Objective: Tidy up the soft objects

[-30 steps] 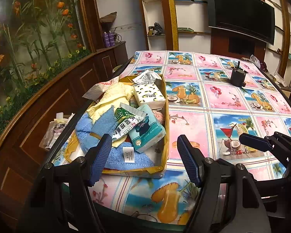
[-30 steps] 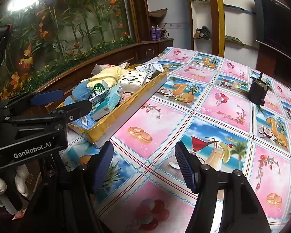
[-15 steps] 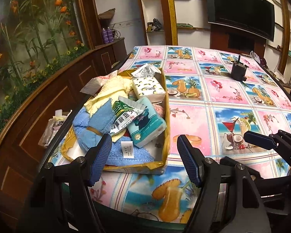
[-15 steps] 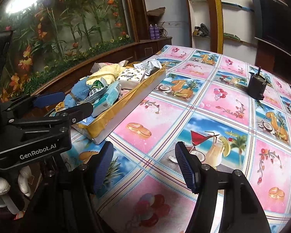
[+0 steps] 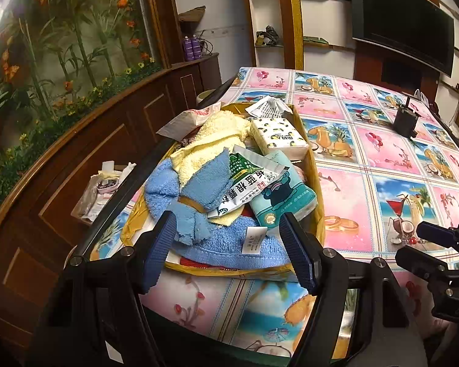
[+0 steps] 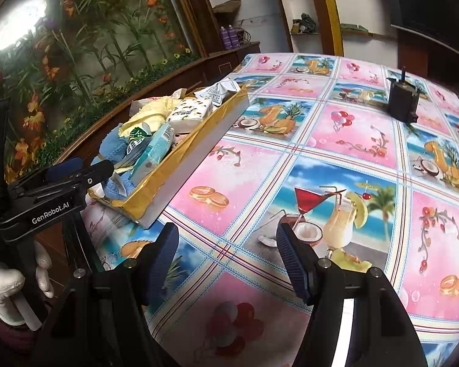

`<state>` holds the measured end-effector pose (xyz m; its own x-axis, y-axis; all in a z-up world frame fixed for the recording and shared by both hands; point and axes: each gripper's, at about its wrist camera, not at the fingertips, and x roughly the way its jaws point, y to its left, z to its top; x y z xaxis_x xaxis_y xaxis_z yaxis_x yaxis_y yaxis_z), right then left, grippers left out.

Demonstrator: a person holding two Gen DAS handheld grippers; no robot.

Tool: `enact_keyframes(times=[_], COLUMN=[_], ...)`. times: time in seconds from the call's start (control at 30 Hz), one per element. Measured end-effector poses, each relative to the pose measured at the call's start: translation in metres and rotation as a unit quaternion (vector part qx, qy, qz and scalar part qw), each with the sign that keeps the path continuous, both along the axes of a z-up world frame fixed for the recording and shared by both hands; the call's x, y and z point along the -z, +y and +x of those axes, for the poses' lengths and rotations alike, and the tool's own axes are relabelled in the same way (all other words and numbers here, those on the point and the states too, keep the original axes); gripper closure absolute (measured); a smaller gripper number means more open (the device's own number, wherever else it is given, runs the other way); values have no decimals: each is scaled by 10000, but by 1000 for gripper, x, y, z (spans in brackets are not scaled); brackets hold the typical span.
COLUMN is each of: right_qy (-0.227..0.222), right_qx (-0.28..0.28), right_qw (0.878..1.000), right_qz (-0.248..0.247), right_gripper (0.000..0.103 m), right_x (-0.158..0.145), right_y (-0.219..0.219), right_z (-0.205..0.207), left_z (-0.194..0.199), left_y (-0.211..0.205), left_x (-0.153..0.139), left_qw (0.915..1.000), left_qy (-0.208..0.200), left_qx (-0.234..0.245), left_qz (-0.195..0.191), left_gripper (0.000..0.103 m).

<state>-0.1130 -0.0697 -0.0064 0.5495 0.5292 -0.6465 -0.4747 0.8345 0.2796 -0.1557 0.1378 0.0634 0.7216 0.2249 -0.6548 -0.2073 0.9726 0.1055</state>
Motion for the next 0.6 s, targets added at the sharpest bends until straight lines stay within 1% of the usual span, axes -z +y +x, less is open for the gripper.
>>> enact_keyframes(times=[0.17, 0.37, 0.43, 0.47, 0.5, 0.57, 0.6], right_qy=[203, 337, 364, 362, 354, 312, 283], right_qx=[59, 88, 101, 101, 97, 94, 94], right_qw=[9998, 9993, 9991, 9991, 9991, 9992, 9993], right_qz=[67, 153, 173, 190, 208, 235, 246], right_gripper=[37, 37, 37, 37, 37, 37, 37], right_x=[5, 8, 8, 8, 8, 7, 6], right_y=[-3, -7, -8, -8, -9, -9, -10], right_z=[5, 8, 8, 8, 8, 7, 6], left_z=[4, 9, 8, 5, 0, -17, -27], left_y=[3, 4, 6, 8, 9, 9, 7], left_x=[4, 10, 10, 6, 0, -20, -33], left_qw=[10000, 9999, 9999, 9999, 9993, 9955, 9919], left_qy=[30, 115, 84, -55, -289, -904, -1213], left_qx=[-8, -30, -38, -31, -70, -131, 22], left_qz=[-4, -42, -80, -155, -205, -268, -372], left_gripper=[32, 32, 32, 32, 32, 32, 30])
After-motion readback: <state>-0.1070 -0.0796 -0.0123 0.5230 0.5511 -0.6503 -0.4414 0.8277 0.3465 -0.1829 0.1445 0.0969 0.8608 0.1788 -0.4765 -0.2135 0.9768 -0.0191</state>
